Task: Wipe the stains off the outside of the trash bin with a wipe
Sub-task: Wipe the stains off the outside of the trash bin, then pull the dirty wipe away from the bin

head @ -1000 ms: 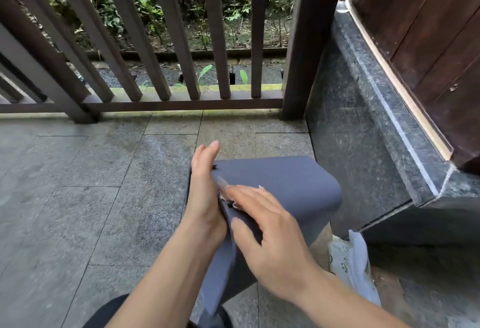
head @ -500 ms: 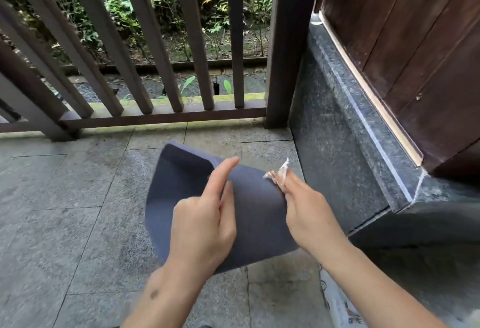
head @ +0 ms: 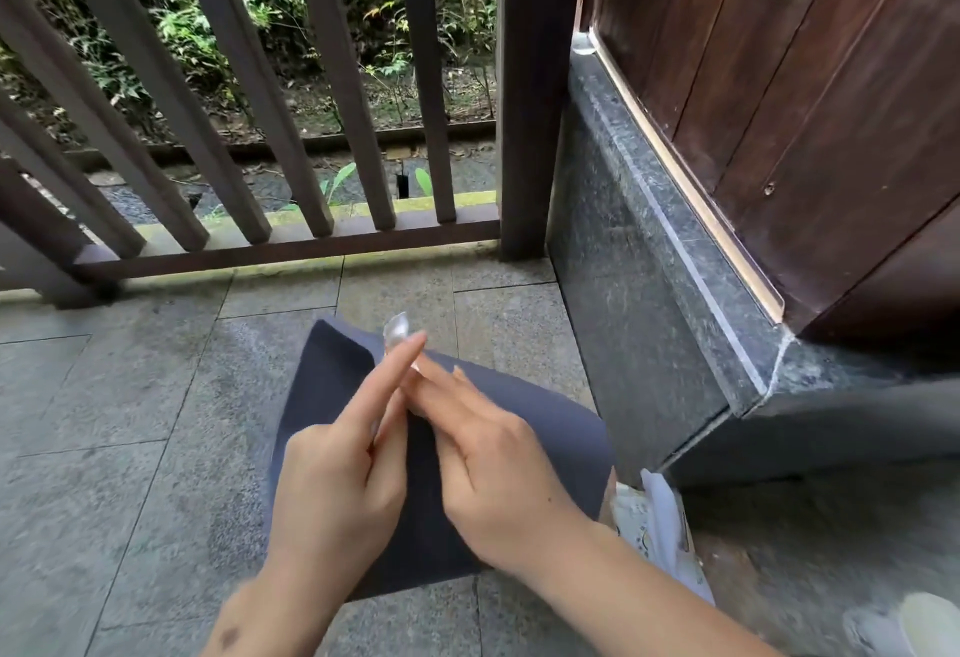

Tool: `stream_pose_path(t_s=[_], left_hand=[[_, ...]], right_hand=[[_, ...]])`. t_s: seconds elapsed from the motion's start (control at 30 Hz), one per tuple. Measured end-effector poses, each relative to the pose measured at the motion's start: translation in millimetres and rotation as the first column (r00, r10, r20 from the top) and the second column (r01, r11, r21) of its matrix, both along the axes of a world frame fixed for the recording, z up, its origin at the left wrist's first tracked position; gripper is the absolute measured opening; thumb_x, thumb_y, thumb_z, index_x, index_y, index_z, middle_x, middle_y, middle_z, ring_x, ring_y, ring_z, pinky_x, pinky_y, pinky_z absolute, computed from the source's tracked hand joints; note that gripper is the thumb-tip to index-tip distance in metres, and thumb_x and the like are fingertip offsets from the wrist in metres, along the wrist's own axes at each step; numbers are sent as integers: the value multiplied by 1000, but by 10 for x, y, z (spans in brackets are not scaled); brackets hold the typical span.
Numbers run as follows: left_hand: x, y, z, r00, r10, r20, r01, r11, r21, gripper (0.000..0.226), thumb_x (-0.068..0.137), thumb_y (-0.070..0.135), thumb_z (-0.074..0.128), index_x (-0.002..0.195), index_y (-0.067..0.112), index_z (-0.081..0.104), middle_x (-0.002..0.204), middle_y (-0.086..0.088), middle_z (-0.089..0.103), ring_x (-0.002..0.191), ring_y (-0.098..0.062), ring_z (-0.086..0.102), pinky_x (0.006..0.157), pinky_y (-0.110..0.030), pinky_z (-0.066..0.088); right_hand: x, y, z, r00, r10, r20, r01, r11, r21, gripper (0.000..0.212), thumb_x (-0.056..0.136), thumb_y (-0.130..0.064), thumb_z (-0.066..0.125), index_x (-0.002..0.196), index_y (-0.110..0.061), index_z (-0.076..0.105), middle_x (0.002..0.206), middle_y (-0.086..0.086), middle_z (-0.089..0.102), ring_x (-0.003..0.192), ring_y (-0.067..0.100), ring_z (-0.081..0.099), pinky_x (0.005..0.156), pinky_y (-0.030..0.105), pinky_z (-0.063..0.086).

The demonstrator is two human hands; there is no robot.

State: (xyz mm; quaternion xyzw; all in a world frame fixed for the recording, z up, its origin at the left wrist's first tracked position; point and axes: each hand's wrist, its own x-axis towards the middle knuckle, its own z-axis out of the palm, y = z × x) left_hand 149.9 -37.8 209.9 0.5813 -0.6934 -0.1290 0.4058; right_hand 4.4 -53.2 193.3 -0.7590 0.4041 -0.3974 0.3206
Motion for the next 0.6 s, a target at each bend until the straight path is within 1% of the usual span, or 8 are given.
stream_pose_path(t_s=[0.1,0.17,0.23,0.27,0.37,0.47,0.53,0.6], left_hand=[[36,-88,-39,992,88,-87,-80,993,92,47,101,21,57,134,54,57,44,9,38,37,-6,29,39,-18,29],[85,-174,-38,990,116,-79,-104,984,146,43,100,18,56,128,51,61,44,10,36,37,-7,29,38,-15,22],[138,-270,-118,984,121,-131,-87,966,242,46,100,13,55,121,54,63,47,11,38,40,-6,32,38,-14,23],[153,-318,-198,978,123,-168,-69,952,300,52,99,8,55,117,56,64,51,10,41,41,-5,33,39,-14,24],[106,-424,-502,971,135,-197,-31,888,458,63,93,-3,53,105,57,68,62,-2,48,47,-6,33,42,-20,26],[23,-558,-775,974,144,-177,-25,837,546,63,91,-4,52,102,55,69,72,-16,63,54,-13,39,49,-27,30],[-19,-678,-897,988,84,-131,2,837,547,66,91,-3,53,101,61,67,66,-9,60,54,-12,41,49,-28,34],[-52,-822,-933,997,-20,-69,55,834,549,70,93,0,56,101,68,64,74,-2,63,65,-15,50,58,-34,46]], right_hand=[[-165,-154,-83,963,-121,-241,158,978,139,70,88,3,38,149,-31,39,154,-10,42,143,16,38,116,38,32],[-358,-293,-97,904,-202,-378,328,893,307,69,86,5,34,143,-30,46,142,-4,55,132,27,48,104,40,44],[-522,-379,-74,875,-240,-421,425,798,428,62,88,3,35,139,-26,53,134,6,62,124,31,54,98,38,48],[-576,-418,-36,876,-249,-413,434,781,450,57,89,0,38,138,-25,56,134,7,63,119,31,58,93,35,49],[-718,-560,119,880,-279,-384,436,796,419,51,90,-3,41,129,-26,64,124,6,66,90,27,60,66,30,44],[-966,-675,212,835,-222,-504,459,785,415,47,91,-4,40,123,-26,67,119,12,63,80,26,52,55,26,38],[-1141,-702,235,799,-162,-579,473,764,439,46,92,-6,43,129,-25,64,126,13,60,79,25,53,52,25,35],[-1286,-732,274,794,-143,-591,476,752,456,45,94,-9,46,134,-27,61,131,11,60,74,17,51,50,23,31]])
